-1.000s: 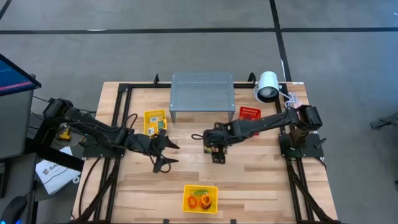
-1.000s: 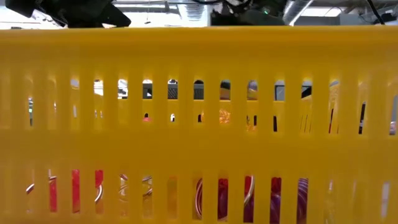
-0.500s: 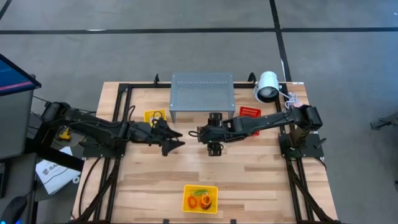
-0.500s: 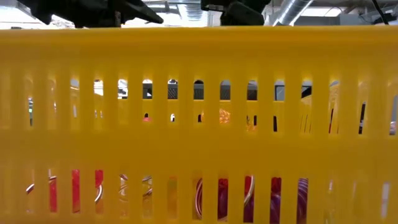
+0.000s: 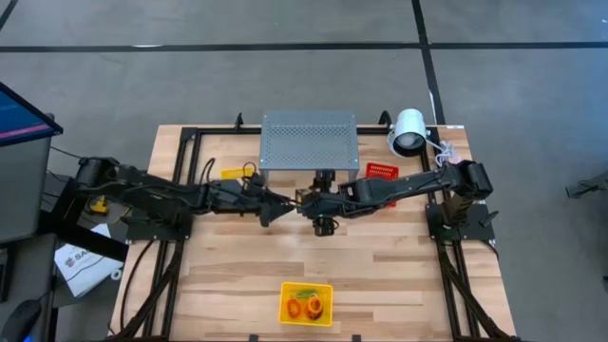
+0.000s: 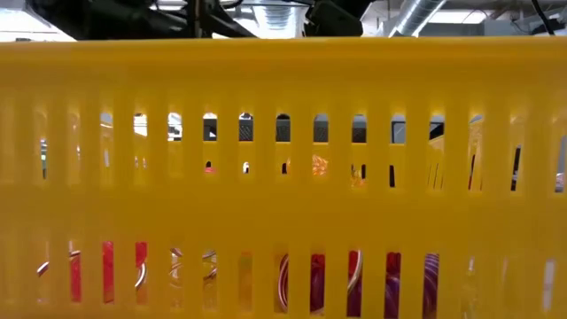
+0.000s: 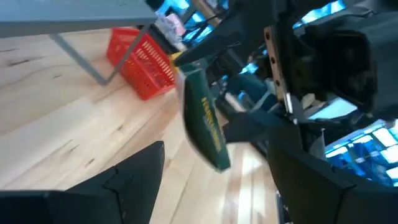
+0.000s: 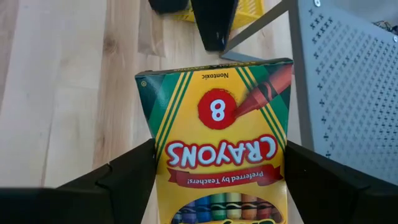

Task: Pick & Place Office Desk Supplies
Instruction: Put the yellow crayon box into the top yellow bin

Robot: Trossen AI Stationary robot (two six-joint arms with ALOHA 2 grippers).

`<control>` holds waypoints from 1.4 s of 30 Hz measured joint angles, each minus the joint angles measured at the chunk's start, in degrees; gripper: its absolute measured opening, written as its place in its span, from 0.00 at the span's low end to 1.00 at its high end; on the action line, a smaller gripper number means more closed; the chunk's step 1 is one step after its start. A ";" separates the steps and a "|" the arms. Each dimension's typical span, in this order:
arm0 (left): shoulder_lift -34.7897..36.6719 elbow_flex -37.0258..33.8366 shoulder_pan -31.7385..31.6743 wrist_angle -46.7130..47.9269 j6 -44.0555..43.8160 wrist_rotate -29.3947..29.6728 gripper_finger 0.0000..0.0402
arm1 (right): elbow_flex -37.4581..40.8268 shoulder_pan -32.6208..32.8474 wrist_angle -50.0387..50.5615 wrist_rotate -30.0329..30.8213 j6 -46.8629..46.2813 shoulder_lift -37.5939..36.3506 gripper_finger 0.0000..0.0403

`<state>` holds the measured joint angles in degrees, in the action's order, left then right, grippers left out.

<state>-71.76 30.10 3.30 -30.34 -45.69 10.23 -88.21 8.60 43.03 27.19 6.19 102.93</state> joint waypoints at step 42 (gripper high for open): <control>-10.15 7.00 -3.29 -4.66 2.30 -5.86 0.25 | -0.94 0.00 1.04 0.20 -0.17 -0.04 0.77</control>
<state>-81.91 37.10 0.01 -35.00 -43.38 4.37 -89.14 8.60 44.07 27.38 6.02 102.89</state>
